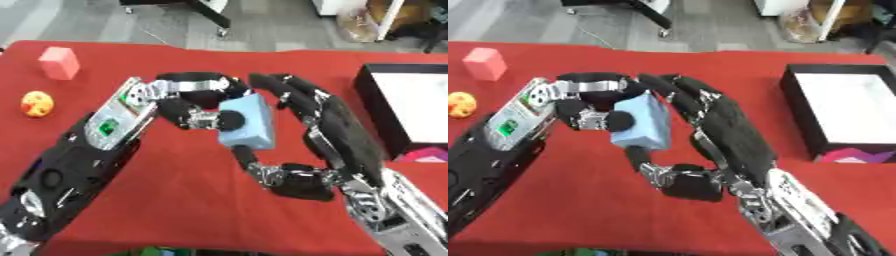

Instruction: Pick up the objects with one hand, pass them to the other hand, and then place them into the box on the other side of the table.

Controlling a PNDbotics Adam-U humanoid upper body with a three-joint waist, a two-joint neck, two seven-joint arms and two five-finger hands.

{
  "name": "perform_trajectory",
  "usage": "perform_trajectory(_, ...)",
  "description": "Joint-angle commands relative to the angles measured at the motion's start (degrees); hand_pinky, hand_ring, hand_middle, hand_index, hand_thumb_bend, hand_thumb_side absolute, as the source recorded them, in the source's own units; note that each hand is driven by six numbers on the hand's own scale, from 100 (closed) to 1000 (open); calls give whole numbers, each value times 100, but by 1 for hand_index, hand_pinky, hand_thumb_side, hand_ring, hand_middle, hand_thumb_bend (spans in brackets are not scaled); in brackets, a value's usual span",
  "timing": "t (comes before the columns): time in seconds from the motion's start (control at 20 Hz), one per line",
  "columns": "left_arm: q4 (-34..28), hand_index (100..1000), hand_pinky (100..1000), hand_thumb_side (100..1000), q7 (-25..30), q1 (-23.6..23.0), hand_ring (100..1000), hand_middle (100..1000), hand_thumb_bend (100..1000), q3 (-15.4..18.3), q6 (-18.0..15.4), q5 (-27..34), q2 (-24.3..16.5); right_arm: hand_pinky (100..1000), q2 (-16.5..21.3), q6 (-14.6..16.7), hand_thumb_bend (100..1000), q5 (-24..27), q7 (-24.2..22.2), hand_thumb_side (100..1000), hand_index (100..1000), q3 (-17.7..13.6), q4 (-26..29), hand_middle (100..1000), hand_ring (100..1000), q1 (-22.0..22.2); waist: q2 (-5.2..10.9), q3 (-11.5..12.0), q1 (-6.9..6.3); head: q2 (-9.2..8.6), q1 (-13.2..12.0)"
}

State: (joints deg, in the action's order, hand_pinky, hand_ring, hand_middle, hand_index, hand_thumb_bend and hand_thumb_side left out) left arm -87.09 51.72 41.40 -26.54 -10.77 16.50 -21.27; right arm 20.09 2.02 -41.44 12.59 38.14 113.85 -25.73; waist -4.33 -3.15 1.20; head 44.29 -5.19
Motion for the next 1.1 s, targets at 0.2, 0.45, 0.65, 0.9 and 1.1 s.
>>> perform_trajectory(0.2,-197,565,701,693,24,139,603,475,100,-67,-134,-35,-129,532,78,85,268,242,-139,342,919,-39,75,731,780,-48,66,-1,-5,-17,4)
perform_trajectory(0.45,-267,566,702,689,24,165,605,476,100,-102,-130,-4,-99,522,84,89,238,365,-212,290,861,-23,75,649,766,-36,70,-5,-3,-17,0)
perform_trajectory(0.65,-289,572,703,688,24,187,609,480,100,-121,-132,-18,-82,513,85,66,174,421,-242,212,746,-18,75,549,755,-29,72,-11,-5,-17,-1)
perform_trajectory(0.9,-273,582,704,688,24,201,613,486,100,-119,-179,-87,-86,484,74,-64,100,406,6,153,610,-62,75,415,697,-16,73,-24,-12,-17,3)
perform_trajectory(1.1,-218,649,715,775,24,201,645,532,100,-83,-221,-160,-100,483,77,-232,100,326,401,172,597,-71,75,391,678,15,74,-27,-19,-17,7)
